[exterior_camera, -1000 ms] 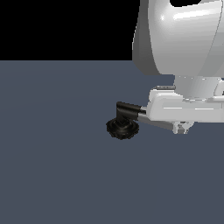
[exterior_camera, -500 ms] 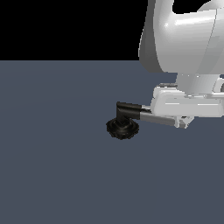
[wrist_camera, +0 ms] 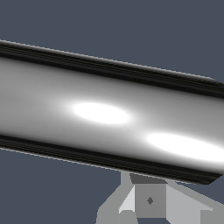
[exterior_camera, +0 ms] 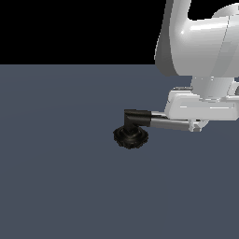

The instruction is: Turn on the faucet by rotating a designated handle.

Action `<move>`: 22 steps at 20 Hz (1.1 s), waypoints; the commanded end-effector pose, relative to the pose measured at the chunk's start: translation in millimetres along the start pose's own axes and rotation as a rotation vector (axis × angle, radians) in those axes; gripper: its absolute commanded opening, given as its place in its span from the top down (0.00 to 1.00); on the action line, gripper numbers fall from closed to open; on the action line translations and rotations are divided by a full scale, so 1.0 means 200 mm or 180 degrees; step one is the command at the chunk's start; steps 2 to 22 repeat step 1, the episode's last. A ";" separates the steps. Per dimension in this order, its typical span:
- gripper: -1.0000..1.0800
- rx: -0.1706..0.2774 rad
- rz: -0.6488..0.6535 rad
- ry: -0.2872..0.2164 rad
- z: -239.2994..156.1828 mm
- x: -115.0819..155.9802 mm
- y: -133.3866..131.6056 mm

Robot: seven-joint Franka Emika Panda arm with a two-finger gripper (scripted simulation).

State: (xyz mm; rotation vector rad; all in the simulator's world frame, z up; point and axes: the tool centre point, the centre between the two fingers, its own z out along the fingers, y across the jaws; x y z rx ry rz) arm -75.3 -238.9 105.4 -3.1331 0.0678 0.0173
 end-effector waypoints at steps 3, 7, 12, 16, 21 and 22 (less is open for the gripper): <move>1.00 -0.0023 0.0026 0.0035 -0.02 0.03 0.05; 1.00 -0.0023 0.0026 0.0035 -0.02 0.03 0.05; 1.00 -0.0023 0.0026 0.0035 -0.02 0.03 0.05; 1.00 -0.0023 0.0026 0.0035 -0.02 0.03 0.05; 1.00 -0.0023 0.0026 0.0035 -0.02 0.03 0.05; 1.00 -0.0023 0.0026 0.0035 -0.02 0.03 0.05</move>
